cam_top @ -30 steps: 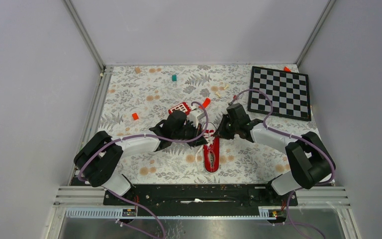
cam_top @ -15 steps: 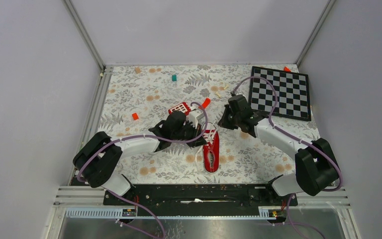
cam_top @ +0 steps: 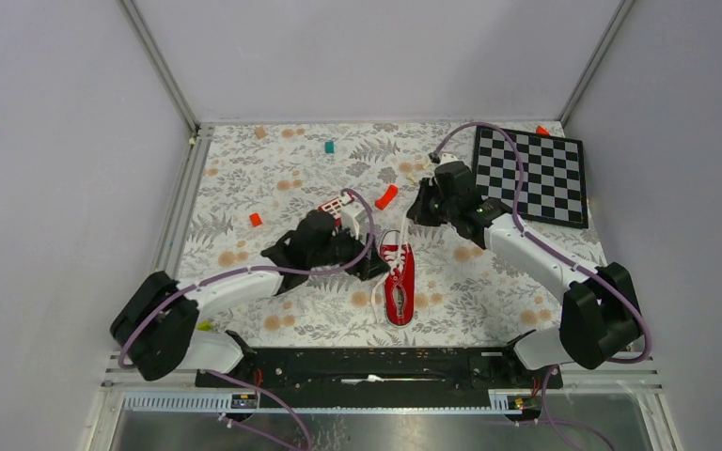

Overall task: Tie the shoes
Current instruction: Cross the shoelace with the shoelace.

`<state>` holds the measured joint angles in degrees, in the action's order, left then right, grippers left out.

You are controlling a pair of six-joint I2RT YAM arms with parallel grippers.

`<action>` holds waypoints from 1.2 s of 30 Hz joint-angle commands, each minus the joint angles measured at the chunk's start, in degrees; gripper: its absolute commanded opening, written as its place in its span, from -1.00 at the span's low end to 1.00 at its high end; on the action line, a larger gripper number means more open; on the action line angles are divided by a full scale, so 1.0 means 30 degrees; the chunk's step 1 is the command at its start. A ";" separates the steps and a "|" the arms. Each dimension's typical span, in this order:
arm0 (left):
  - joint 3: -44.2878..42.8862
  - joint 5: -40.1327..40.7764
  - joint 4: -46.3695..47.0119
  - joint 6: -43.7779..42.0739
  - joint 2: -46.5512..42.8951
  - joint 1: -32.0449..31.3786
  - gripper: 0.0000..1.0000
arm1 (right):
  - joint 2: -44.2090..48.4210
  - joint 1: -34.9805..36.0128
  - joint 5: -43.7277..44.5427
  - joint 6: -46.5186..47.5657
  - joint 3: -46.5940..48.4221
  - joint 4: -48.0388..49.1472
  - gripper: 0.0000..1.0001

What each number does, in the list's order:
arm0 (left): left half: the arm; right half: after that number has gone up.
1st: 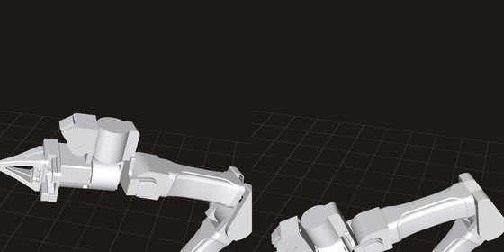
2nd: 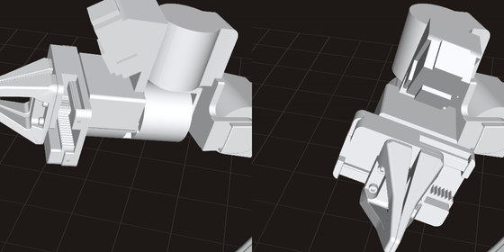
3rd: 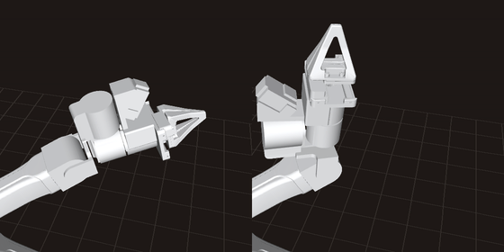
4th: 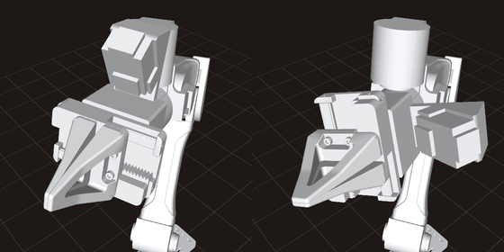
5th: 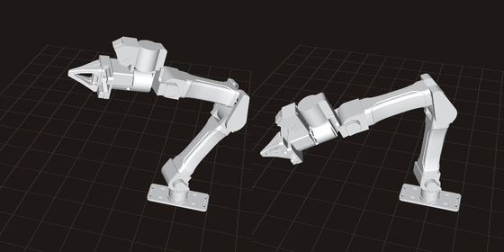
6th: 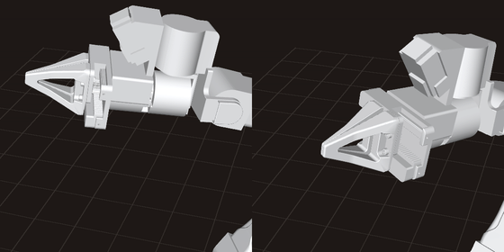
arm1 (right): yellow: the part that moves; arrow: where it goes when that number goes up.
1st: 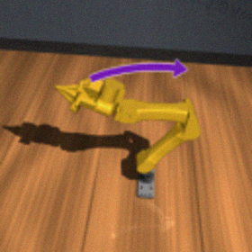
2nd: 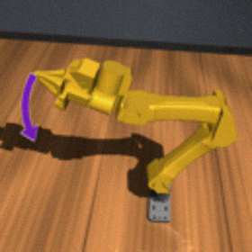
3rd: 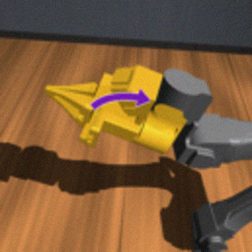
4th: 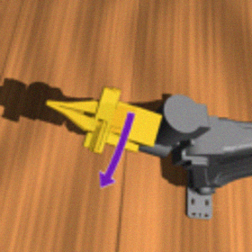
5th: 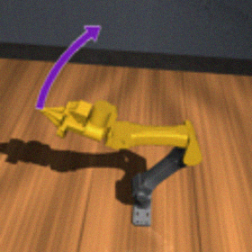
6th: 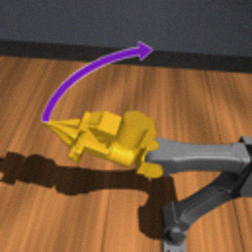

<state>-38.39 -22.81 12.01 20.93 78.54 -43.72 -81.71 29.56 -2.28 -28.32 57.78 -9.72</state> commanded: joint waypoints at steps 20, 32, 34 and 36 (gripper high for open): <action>-0.3179 -0.0188 0.1739 0.1072 0.2205 0.0691 0.44 | 0.0132 -0.0129 -0.3515 0.1003 -0.0207 0.0929 -1.00; -0.4676 -0.0062 0.2463 0.1343 0.4323 0.0473 -0.04 | 0.0558 -0.0317 -0.3779 0.1056 -0.0539 0.1007 -1.00; -0.4743 -0.0043 0.2590 0.1399 0.4455 0.0473 -0.09 | 0.0688 -0.0375 -0.3737 0.1090 -0.0715 0.1008 -1.00; -0.4737 0.0043 0.2650 0.1528 0.4426 0.0467 -0.05 | 0.0803 -0.0440 -0.3723 0.1140 -0.0858 0.0962 -1.00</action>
<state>-49.91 -21.93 15.51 24.95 91.68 -42.30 -81.67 28.95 -12.64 -25.85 55.90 -7.90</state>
